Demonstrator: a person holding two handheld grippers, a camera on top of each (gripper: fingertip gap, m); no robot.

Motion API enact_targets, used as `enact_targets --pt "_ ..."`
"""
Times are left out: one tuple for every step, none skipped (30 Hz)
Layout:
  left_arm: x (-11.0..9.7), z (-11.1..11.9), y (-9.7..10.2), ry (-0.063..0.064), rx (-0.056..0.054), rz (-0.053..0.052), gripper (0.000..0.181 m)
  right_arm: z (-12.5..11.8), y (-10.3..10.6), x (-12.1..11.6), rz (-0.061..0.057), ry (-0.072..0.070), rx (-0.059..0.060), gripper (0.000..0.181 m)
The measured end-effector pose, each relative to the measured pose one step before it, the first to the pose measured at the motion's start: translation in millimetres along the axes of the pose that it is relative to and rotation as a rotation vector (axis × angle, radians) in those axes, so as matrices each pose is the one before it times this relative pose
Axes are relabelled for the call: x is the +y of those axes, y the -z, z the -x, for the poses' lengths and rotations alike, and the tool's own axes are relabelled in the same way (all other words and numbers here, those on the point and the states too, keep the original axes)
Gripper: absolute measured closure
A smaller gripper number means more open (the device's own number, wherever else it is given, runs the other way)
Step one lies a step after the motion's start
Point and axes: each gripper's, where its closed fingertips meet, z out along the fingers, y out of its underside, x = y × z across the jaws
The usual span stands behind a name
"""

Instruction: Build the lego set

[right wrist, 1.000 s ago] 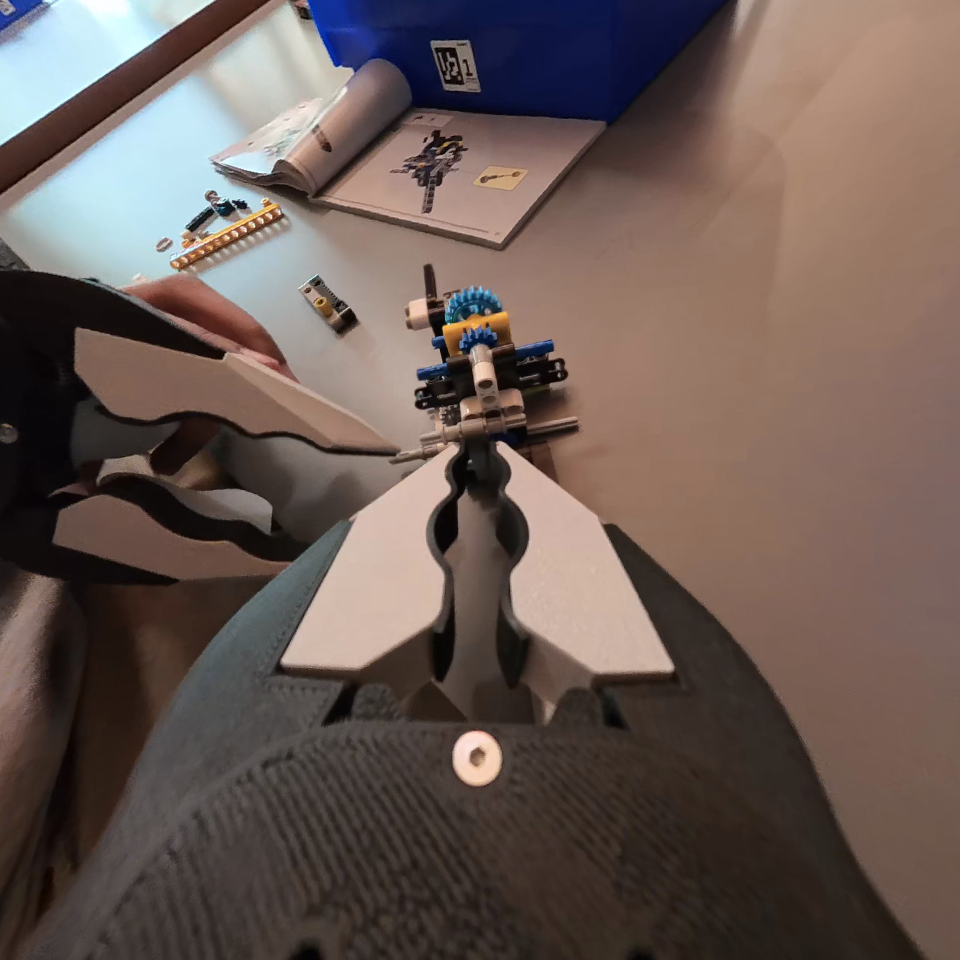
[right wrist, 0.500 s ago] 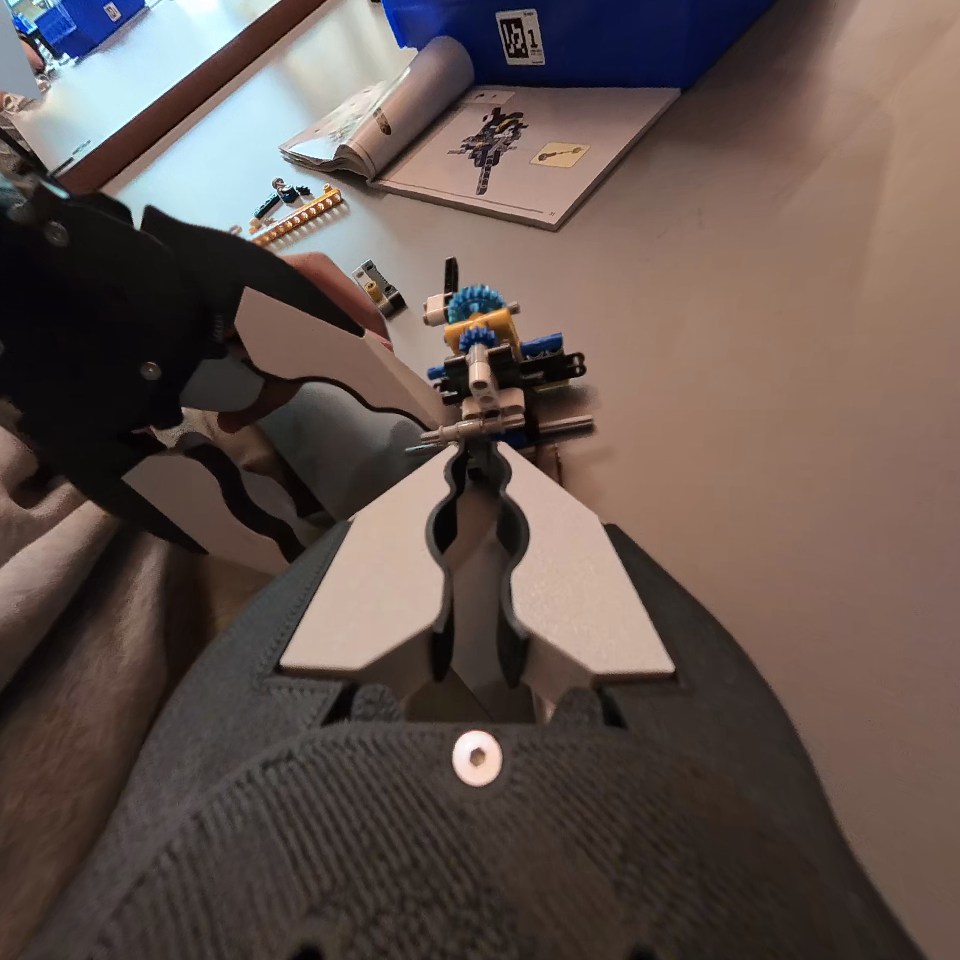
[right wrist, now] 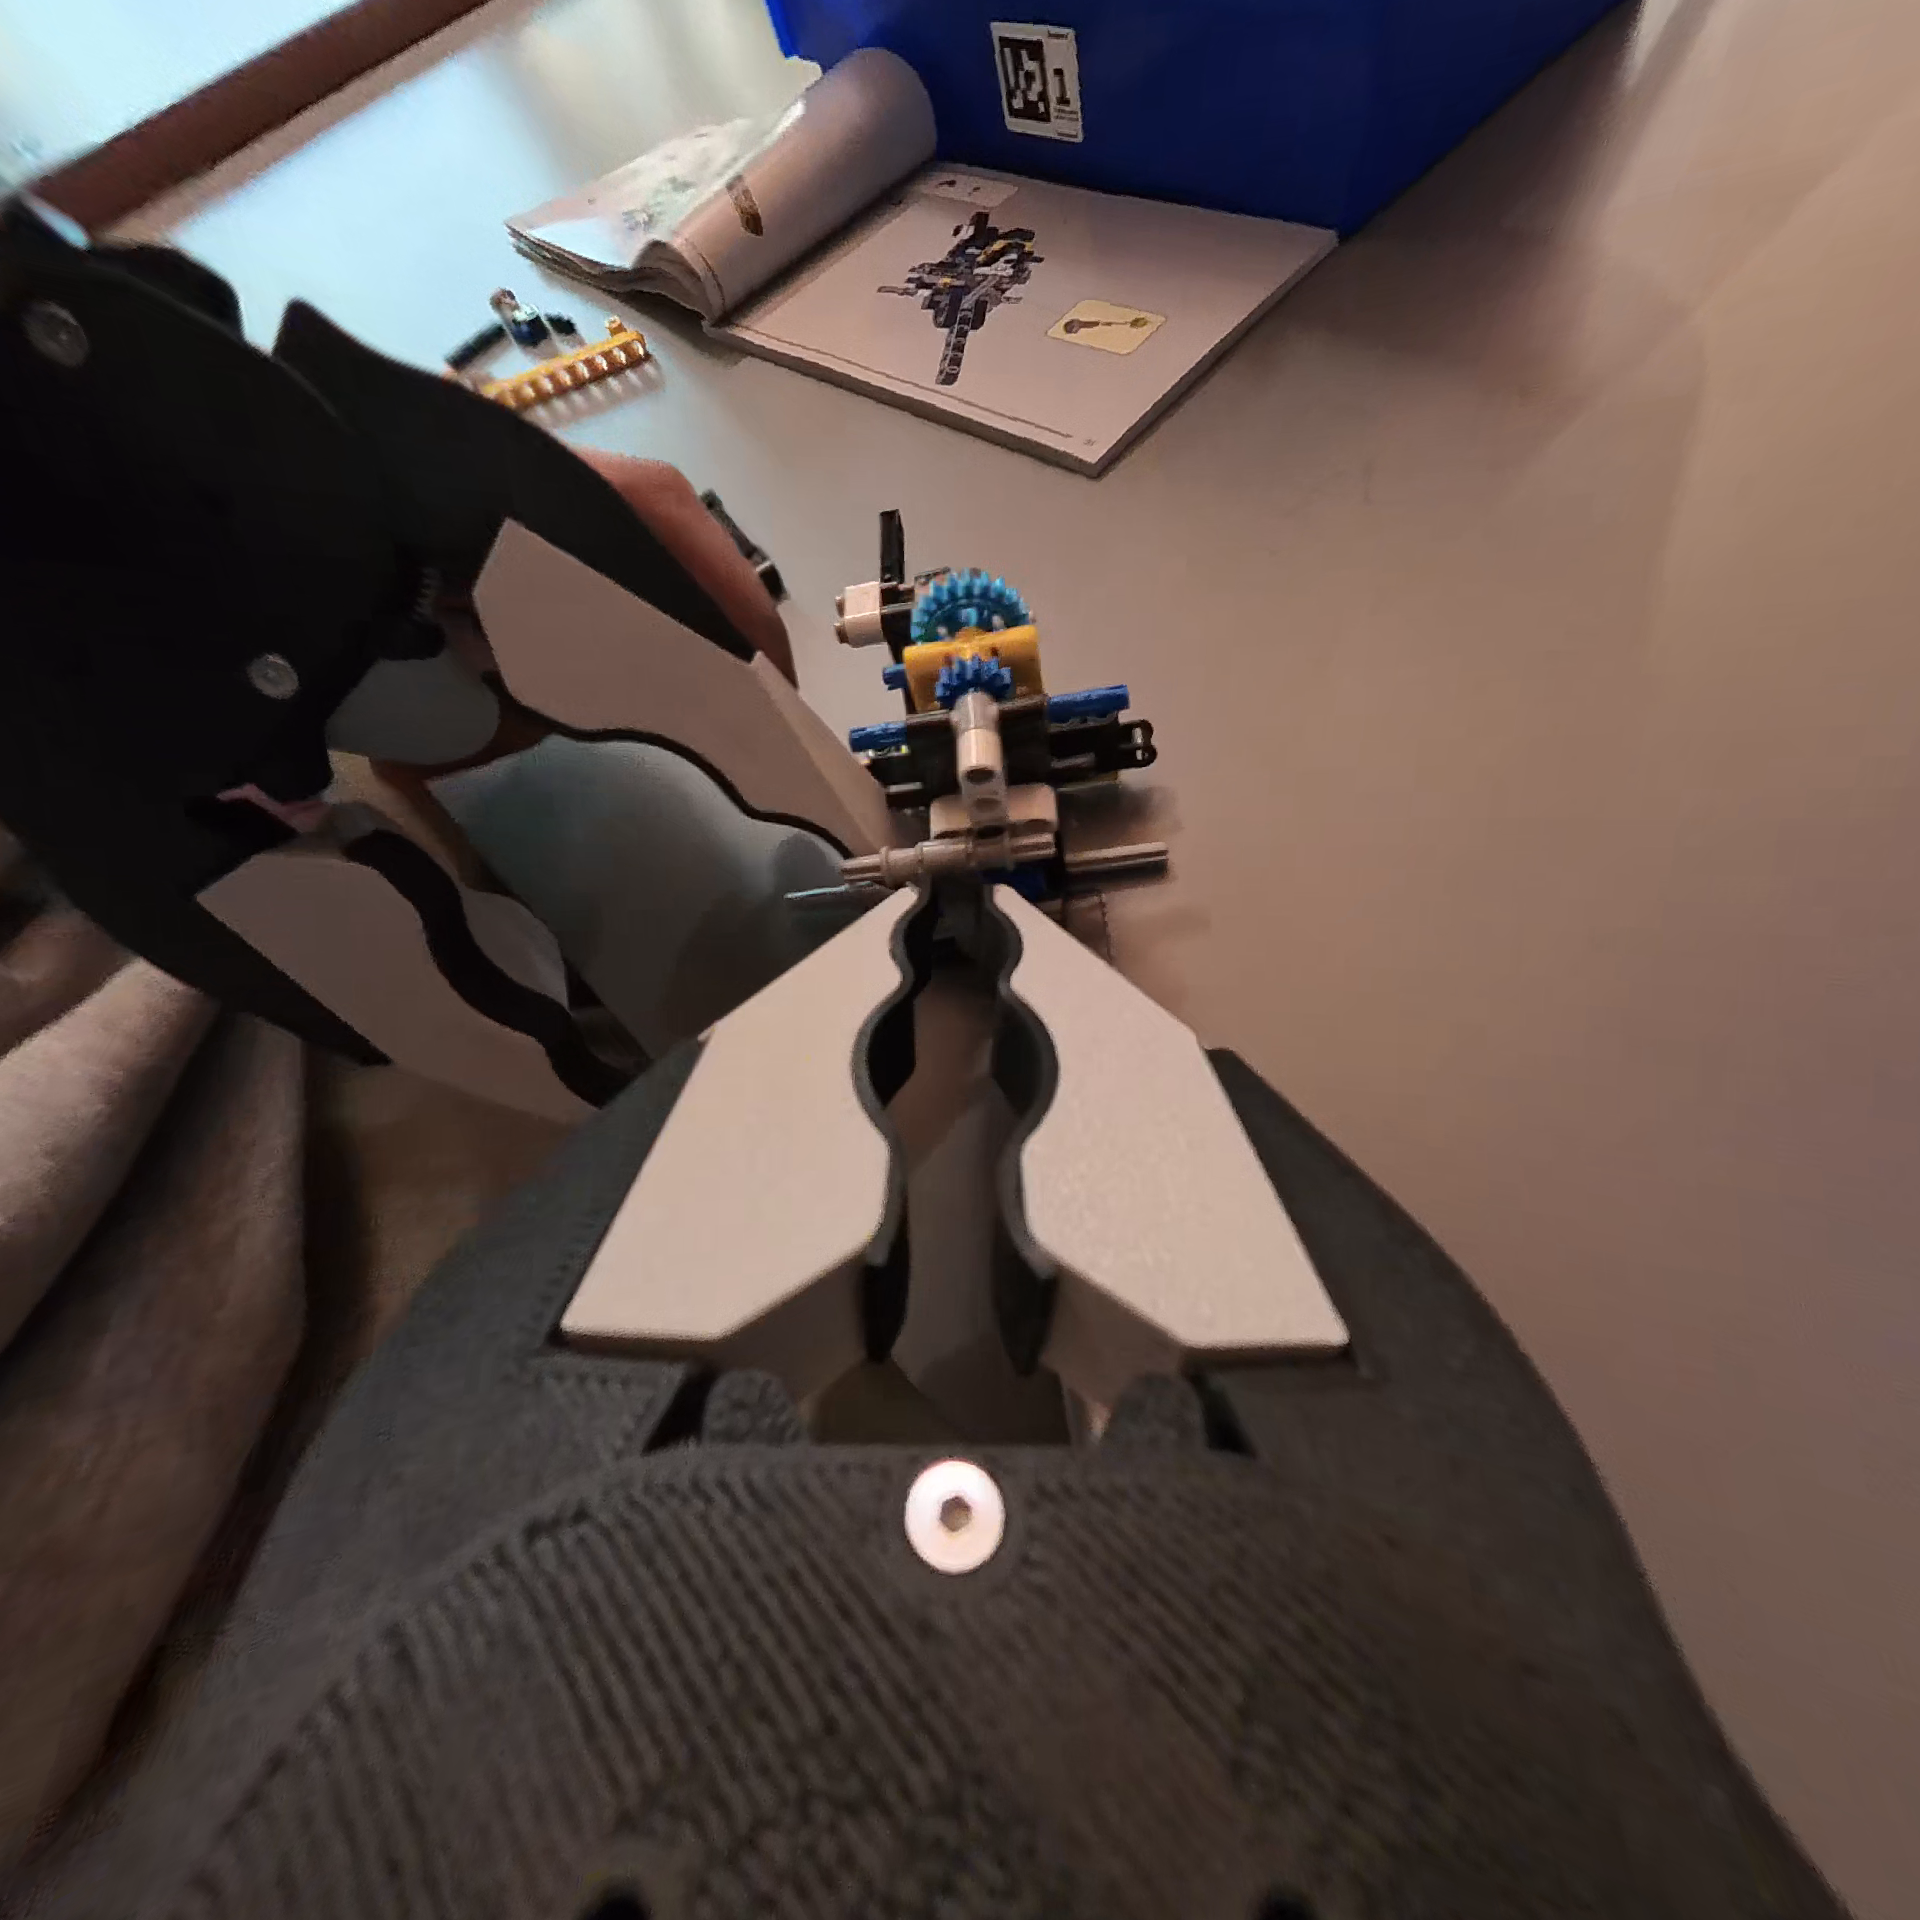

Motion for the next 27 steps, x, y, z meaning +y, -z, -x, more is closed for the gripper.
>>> enact_targets --pt "0.15 0.01 0.20 0.0007 0.0036 -0.0007 0.099 0.09 -0.02 -0.01 0.0023 0.0401 0.0239 0.175" --pt "-0.03 -0.15 0.13 0.0007 0.0026 -0.0035 0.099 -0.04 -0.16 -0.02 0.0021 0.0386 0.0238 0.175" --pt "-0.38 0.90 0.24 0.0062 0.0036 -0.0069 0.099 -0.03 -0.32 0.03 0.0002 0.0346 0.0215 0.175" --pt "-0.58 0.39 0.22 0.0111 0.0044 -0.0092 0.100 -0.08 -0.26 -0.06 -0.0029 0.0281 0.0174 0.175" --pt "-0.63 -0.08 0.28 0.0097 0.0052 -0.0104 0.100 -0.06 -0.31 -0.04 -0.0029 0.0195 0.0125 0.175" --pt "-0.72 -0.01 0.37 0.0078 0.0030 -0.0077 0.101 0.04 -0.14 0.06 -0.0011 0.0104 0.0072 0.175" --pt "-0.39 -0.36 0.29 0.0008 0.0013 -0.0011 0.101 0.01 -0.24 -0.10 -0.0008 0.0049 0.0038 0.175" --pt "-0.22 -0.38 0.31 -0.0042 -0.0009 0.0037 0.100 0.09 -0.13 -0.04 -0.0019 0.0016 0.0010 0.175" --pt "-0.34 -0.56 0.37 -0.0041 -0.0023 0.0060 0.100 -0.03 -0.09 0.03 -0.0027 -0.0035 -0.0008 0.175" --pt "0.06 -0.63 0.26 -0.0065 -0.0020 0.0051 0.100 -0.03 0.08 -0.05 -0.0033 -0.0060 -0.0014 0.175" --pt "-0.53 -0.72 0.44 -0.0028 -0.0008 0.0031 0.100 0.04 0.18 0.12 -0.0022 -0.0049 -0.0015 0.175" --pt "-0.17 -0.79 0.45 -0.0037 0.0006 0.0028 0.100 -0.13 0.13 0.08 -0.0011 -0.0042 0.0002 0.175" --pt "-0.29 -0.83 0.63 -0.0035 0.0005 0.0030 0.100 -0.14 0.10 -0.03 -0.0008 -0.0042 0.0014 0.175" --pt "-0.37 -0.73 0.28 -0.0032 0.0001 0.0038 0.100 -0.17 0.15 0.04 -0.0005 -0.0023 0.0026 0.175" --pt "-0.57 -0.62 0.29 -0.0026 -0.0003 0.0020 0.100 -0.08 0.02 0.09 0.0007 0.0020 0.0047 0.175" --pt "-0.58 -0.43 0.21 -0.0014 0.0004 0.0009 0.100 -0.07 0.12 0.03 0.0007 0.0043 0.0055 0.175" --pt "-0.50 -0.28 0.32 0.0000 0.0011 -0.0002 0.100 -0.02 0.05 0.02 -0.0001 0.0035 0.0040 0.175" --pt "-0.73 -0.72 0.47 -0.0008 0.0015 -0.0020 0.100 -0.10 -0.02 -0.03 -0.0002 0.0021 0.0022 0.175" --pt "-0.51 -0.64 0.24 0.0000 0.0012 -0.0027 0.100 -0.14 0.17 0.10 0.0000 -0.0006 0.0006 0.175" --pt "-0.43 -0.51 0.40 0.0003 0.0007 -0.0025 0.100 -0.20 0.09 -0.07 -0.0013 -0.0034 -0.0002 0.175" --pt "-0.37 -0.19 0.48 -0.0006 -0.0001 -0.0014 0.100 -0.13 0.04 -0.11 -0.0001 -0.0003 0.0011 0.175" --pt "-0.55 -0.47 0.16 0.0002 -0.0003 -0.0011 0.100 -0.15 0.09 0.07 0.0014 0.0050 0.0043 0.175" --pt "-0.10 -0.17 0.27 0.0003 -0.0010 -0.0002 0.101 0.01 0.02 0.02 0.0015 0.0057 0.0050 0.175" --pt "0.57 0.26 0.12 -0.0010 0.0000 -0.0004 0.101 -0.23 0.07 0.14 0.0011 0.0021 0.0058 0.175" --pt "-4.63 -23.14 6.02 -0.0388 0.1186 -0.0347 0.151 -5.35 0.12 0.79 0.0029 -0.0031 0.0358 0.176" --pt "-18.07 -29.29 -2.69 -0.0050 0.1346 -0.1304 0.181 -16.39 0.50 1.59 0.0051 0.0289 0.0949 0.177" --pt "6.85 5.15 -8.81 -0.0552 -0.0827 0.0882 0.181 -11.11 -0.87 0.88 0.0125 0.0108 0.0447 0.179"
